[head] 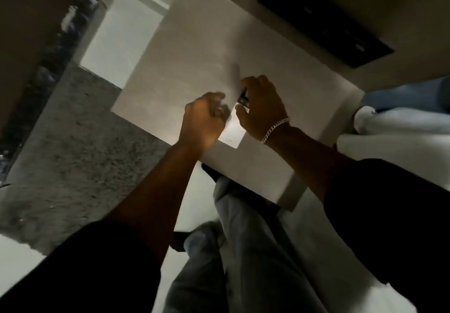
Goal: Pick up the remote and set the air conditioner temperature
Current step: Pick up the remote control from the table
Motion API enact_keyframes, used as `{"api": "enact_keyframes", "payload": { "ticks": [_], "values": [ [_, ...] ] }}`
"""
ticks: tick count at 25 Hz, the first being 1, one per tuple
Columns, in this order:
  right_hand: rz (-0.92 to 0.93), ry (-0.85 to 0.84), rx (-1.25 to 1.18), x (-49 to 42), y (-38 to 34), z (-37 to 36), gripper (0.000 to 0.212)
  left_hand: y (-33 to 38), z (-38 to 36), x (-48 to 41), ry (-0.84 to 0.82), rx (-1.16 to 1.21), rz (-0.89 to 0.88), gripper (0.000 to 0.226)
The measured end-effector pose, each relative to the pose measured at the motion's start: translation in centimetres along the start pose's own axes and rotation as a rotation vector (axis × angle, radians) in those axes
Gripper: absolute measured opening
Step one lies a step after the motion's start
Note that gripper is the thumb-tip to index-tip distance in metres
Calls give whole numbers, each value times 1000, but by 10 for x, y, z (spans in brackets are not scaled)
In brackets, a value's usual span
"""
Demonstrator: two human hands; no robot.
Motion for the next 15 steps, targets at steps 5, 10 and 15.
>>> {"api": "enact_keyframes", "payload": {
  "ticks": [5,10,15],
  "values": [
    [-425,197,-331,9,38,-36,37,-1,-43,-31,49,-85,12,30],
    [-555,200,-529,6,37,-49,36,-8,-54,-37,71,96,240,25],
    [-485,173,-714,6,-3,-35,30,-17,-9,-24,187,466,429,21]
  ]
}}
Point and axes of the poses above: each hand's wrist, its own x-axis away from the middle knuckle, its own z-axis out of the back of the hand, y = z × x, the point moved 3 cm from there along -x, towards the middle knuckle, and after that the axes turned 4 degrees about -y, right-handed, at the moved point
